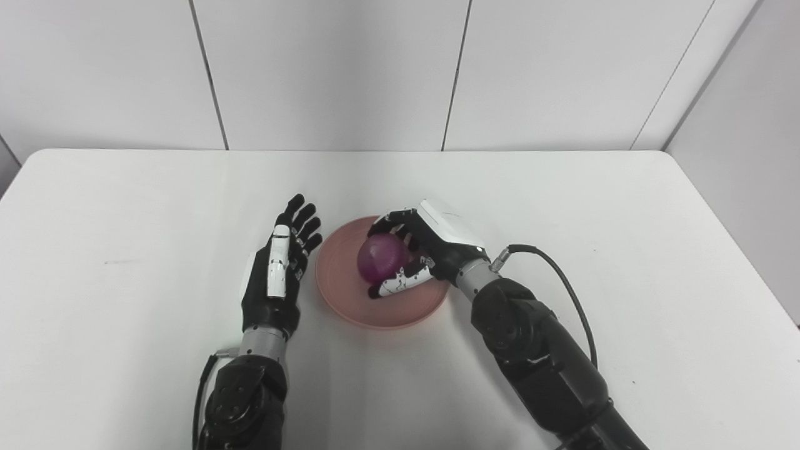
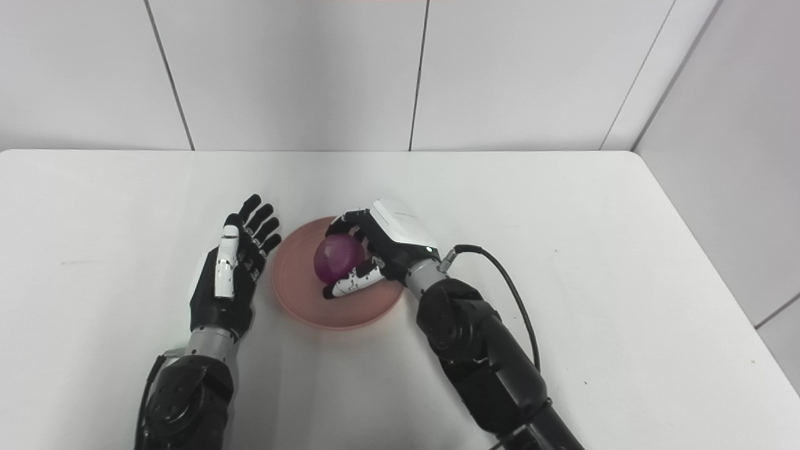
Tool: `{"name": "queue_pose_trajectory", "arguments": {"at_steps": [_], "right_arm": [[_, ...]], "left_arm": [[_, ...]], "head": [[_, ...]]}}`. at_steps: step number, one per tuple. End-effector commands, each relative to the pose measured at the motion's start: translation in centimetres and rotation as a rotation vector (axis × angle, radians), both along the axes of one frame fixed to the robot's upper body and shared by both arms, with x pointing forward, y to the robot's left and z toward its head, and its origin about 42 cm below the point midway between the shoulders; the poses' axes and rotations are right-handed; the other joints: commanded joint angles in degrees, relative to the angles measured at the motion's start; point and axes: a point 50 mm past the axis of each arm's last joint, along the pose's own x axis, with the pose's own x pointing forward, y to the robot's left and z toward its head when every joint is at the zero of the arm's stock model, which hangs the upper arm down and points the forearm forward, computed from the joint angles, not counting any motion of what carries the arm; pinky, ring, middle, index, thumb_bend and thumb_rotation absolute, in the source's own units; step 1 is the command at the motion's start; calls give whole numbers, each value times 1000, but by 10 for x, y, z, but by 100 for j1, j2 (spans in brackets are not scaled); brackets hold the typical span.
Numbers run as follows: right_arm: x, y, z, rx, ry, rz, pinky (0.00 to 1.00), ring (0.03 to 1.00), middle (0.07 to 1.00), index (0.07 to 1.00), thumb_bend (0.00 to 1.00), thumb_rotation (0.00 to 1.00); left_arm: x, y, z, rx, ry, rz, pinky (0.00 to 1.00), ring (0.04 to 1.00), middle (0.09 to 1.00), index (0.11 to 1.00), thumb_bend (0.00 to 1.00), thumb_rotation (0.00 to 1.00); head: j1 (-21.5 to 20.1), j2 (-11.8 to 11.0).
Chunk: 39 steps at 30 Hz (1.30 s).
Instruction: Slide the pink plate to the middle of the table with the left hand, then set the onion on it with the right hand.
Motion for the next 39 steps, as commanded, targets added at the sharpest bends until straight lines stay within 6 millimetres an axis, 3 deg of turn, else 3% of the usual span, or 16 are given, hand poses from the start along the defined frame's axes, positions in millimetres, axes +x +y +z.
{"name": "queue_pose_trajectory", "arguments": {"at_steps": [1, 11, 20, 30, 35, 39], "right_arm": [[1, 4, 16, 4, -49, 31, 523, 635, 711, 712, 990, 283], [-2, 0, 17, -2, -25, 78, 757, 812, 823, 831, 1000, 322], [-8, -5, 22, -1, -67, 120, 881, 880, 893, 904, 1000, 391], [-22, -13, 46, 68, -136, 120, 840, 894, 901, 905, 1000, 433], [-27, -21, 61, 112, -162, 102, 763, 848, 877, 890, 1000, 430], [-30, -30, 72, 177, -162, 93, 761, 846, 880, 890, 1000, 443]], "left_arm": [[-4, -6, -7, -3, 48, -2, 907, 916, 917, 894, 446, 1000], [-4, -6, -7, -5, 49, 1, 908, 916, 918, 896, 445, 1000], [-4, -7, -7, -8, 49, 3, 910, 915, 917, 892, 443, 1000], [-4, -7, -7, -16, 54, 3, 906, 910, 913, 890, 444, 1000], [-4, -7, -8, -17, 52, 3, 904, 912, 915, 894, 442, 1000], [-4, -8, -8, -22, 50, 0, 909, 915, 917, 896, 440, 1000]], "head": [[13, 0], [22, 6], [29, 10], [24, 4], [27, -1], [26, -1]]}}
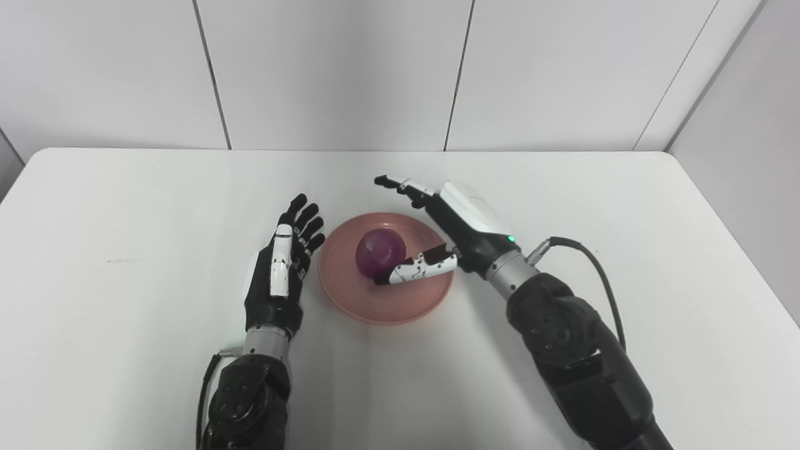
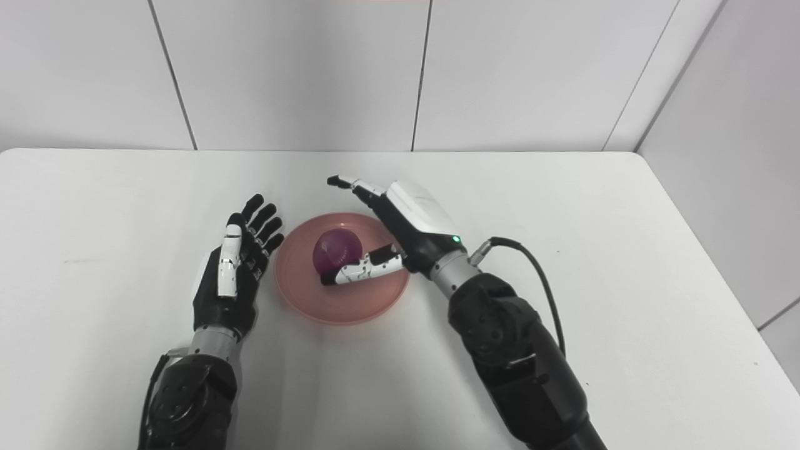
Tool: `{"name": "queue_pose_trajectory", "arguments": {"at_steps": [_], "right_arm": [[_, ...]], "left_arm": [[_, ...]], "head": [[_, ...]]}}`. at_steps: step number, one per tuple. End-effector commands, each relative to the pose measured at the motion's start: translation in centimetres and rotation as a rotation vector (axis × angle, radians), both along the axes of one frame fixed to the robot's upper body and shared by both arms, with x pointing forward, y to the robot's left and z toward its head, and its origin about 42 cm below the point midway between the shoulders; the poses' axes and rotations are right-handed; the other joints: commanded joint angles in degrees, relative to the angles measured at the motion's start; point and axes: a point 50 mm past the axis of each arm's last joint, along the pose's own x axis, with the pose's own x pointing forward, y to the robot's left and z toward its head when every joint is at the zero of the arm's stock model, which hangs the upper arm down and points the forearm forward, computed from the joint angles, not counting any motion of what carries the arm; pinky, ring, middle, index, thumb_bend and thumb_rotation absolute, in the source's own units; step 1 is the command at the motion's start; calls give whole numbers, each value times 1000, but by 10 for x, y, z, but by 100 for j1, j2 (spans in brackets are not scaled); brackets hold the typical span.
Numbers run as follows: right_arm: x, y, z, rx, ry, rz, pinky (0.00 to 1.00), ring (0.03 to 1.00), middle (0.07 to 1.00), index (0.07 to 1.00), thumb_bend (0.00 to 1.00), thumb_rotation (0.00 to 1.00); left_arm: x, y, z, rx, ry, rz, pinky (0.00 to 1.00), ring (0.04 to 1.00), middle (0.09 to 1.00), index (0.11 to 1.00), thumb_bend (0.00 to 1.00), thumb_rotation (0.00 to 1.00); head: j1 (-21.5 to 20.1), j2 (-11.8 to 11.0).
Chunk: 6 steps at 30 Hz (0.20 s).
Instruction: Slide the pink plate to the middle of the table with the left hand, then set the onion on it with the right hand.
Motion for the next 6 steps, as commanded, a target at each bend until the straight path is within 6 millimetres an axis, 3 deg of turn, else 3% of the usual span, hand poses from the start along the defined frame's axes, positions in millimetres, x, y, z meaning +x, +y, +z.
{"name": "queue_pose_trajectory", "arguments": {"at_steps": [1, 6], "right_arm": [[-2, -5, 21, 47, -54, -3, 765, 848, 882, 890, 1000, 447], [-7, -25, 23, 129, -76, -61, 777, 852, 885, 892, 1000, 507]], "left_arm": [[-3, -6, -8, -14, 48, -5, 910, 915, 917, 897, 440, 1000], [-3, -6, -8, -10, 47, -3, 912, 918, 918, 897, 439, 1000]], "head": [[6, 0], [-4, -11]]}}
